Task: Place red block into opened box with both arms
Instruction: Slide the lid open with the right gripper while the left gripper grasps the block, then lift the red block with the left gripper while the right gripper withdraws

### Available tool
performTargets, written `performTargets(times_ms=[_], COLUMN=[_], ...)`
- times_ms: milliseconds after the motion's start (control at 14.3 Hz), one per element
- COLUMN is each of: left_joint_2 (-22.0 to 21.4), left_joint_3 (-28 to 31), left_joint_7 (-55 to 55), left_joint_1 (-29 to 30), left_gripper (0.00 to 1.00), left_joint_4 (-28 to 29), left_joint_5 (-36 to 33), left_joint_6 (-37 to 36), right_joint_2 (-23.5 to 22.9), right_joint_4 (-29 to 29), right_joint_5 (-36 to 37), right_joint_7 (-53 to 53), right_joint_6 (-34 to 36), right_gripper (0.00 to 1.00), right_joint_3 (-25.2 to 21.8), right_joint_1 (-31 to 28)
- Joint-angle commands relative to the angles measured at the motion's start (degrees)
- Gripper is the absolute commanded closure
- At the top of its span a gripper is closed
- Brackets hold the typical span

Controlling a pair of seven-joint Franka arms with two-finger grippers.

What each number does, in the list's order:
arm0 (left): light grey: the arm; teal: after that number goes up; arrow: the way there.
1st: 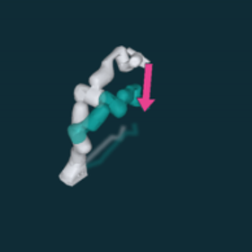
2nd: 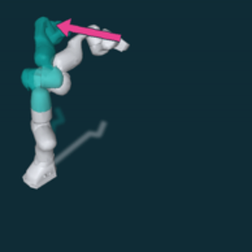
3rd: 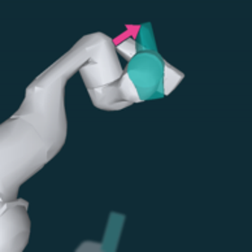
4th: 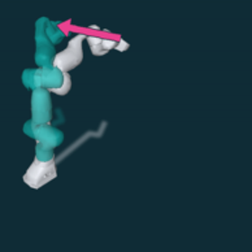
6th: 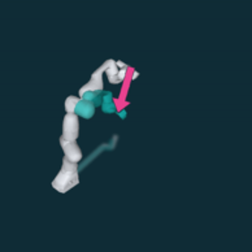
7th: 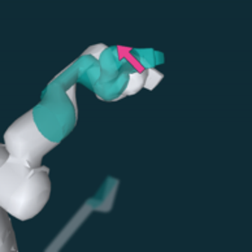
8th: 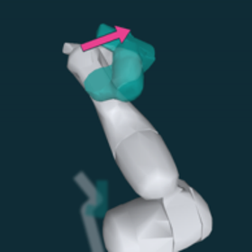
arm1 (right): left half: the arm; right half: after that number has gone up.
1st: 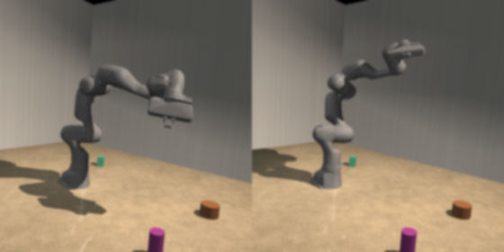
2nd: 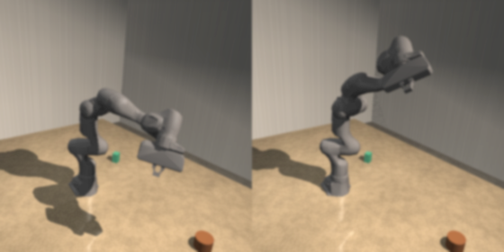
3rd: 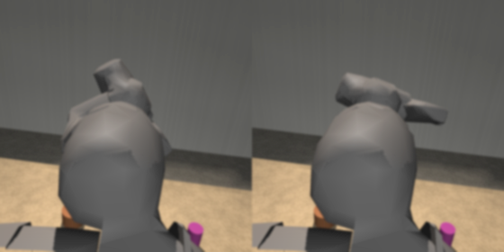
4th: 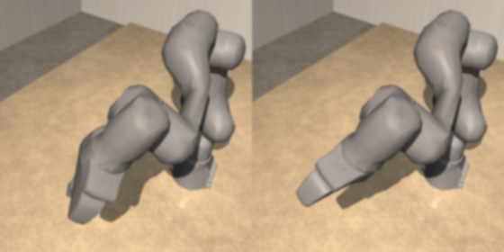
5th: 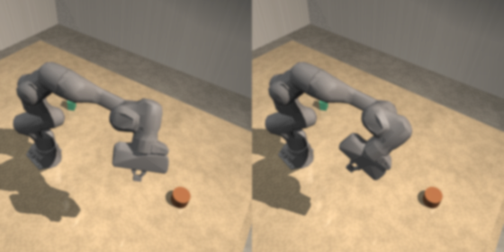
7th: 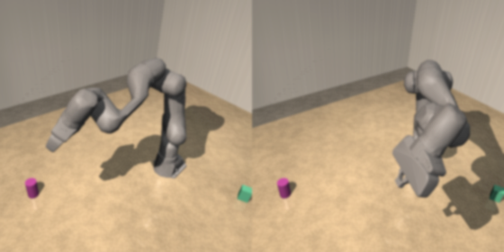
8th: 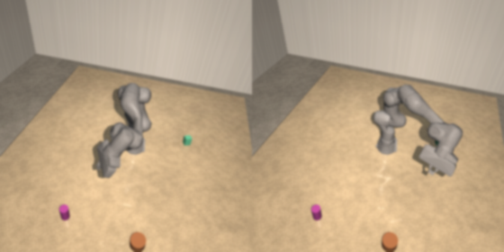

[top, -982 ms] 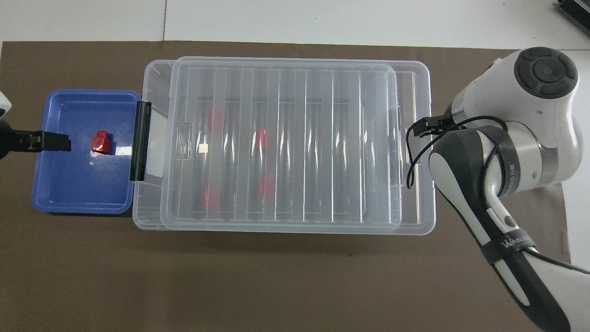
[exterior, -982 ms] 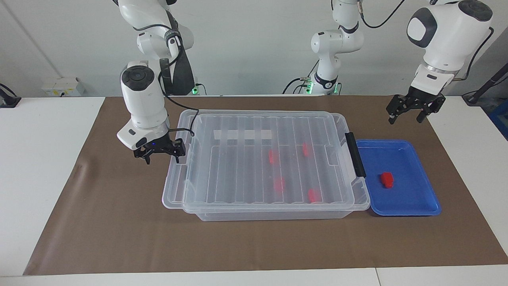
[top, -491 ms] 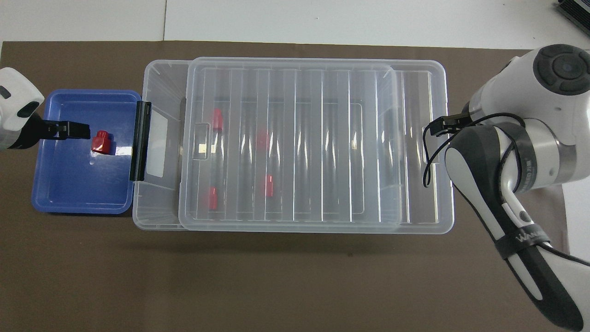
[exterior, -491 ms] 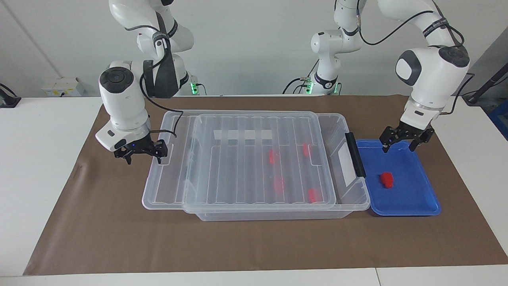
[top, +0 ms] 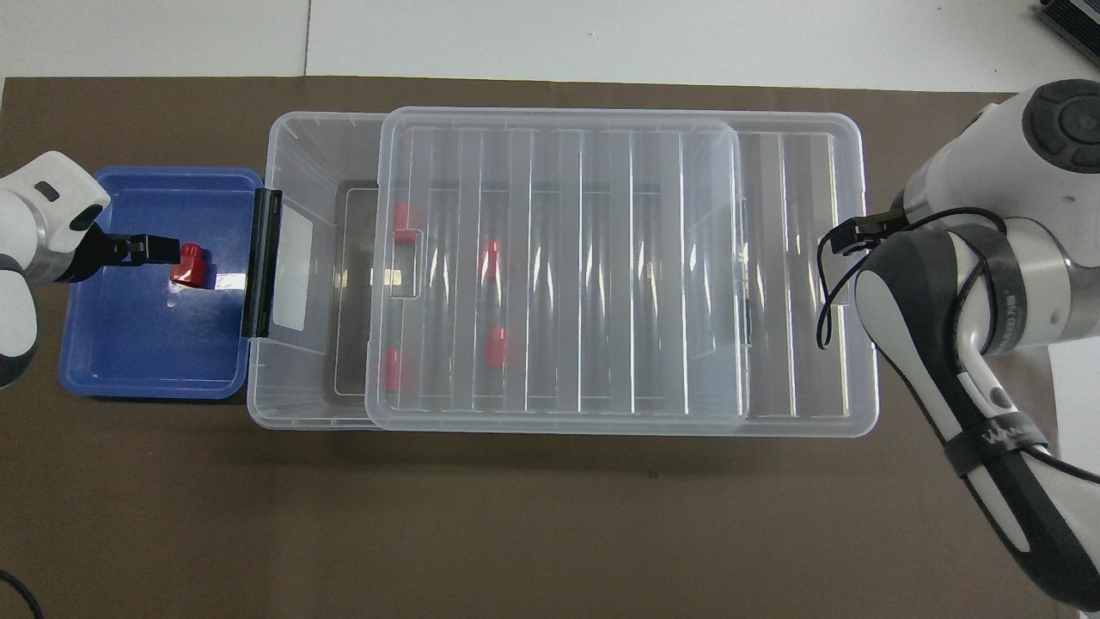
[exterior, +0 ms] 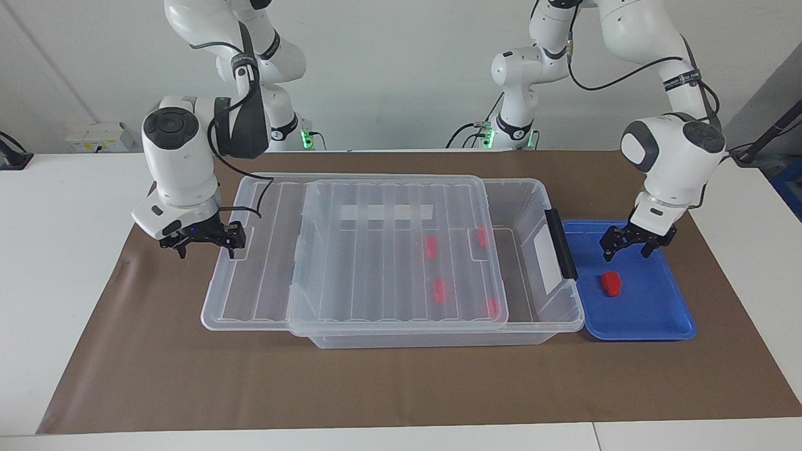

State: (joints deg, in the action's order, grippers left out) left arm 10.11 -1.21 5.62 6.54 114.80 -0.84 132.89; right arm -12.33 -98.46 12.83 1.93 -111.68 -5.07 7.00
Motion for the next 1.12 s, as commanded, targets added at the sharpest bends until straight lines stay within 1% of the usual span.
performTargets(times_ms=[0, 140, 351, 631, 841, 1052], left_joint_2=[2.27, 3.51, 3.77, 6.41, 6.5, 6.67], left_joint_3=[-0.28, -0.28, -0.28, -0.28, -0.28, -0.28], left_joint_7=[0.54, 0.97, 1.06, 1.15, 3.69, 3.96], left_joint_1=[-0.21, 0.22, -0.3, -1.27, -1.62, -1.71], left_gripper=[0.0, 0.0, 0.0, 0.0, 0.0, 0.0], left_joint_4=[0.77, 1.03, 1.21, 1.21, 1.48, 0.95], left_joint_5=[0.41, 0.32, 0.32, 0.32, 0.32, 0.32], left_joint_6=[2.2, 2.29, 3.34, 8.08, 8.18, 8.53], right_joint_2=[1.08, 1.16, 1.16, 1.95, 2.22, 2.22], right_joint_4=[-0.42, -0.42, -0.33, -0.33, -0.42, -0.42], right_joint_5=[1.84, 2.28, 3.69, 5.01, 5.01, 5.79], right_joint_7=[-1.41, -1.58, -2.2, -4.12, -4.48, -4.57], right_joint_6=[1.9, 1.9, 1.9, 2.08, 2.43, 2.43], right_gripper=[0.0, 0.0, 0.0, 0.0, 0.0, 0.0], right_joint_3=[0.24, 0.24, 0.24, 0.24, 0.24, 0.15], right_joint_1=[-1.46, -1.9, -2.35, -3.83, -4.45, -4.45])
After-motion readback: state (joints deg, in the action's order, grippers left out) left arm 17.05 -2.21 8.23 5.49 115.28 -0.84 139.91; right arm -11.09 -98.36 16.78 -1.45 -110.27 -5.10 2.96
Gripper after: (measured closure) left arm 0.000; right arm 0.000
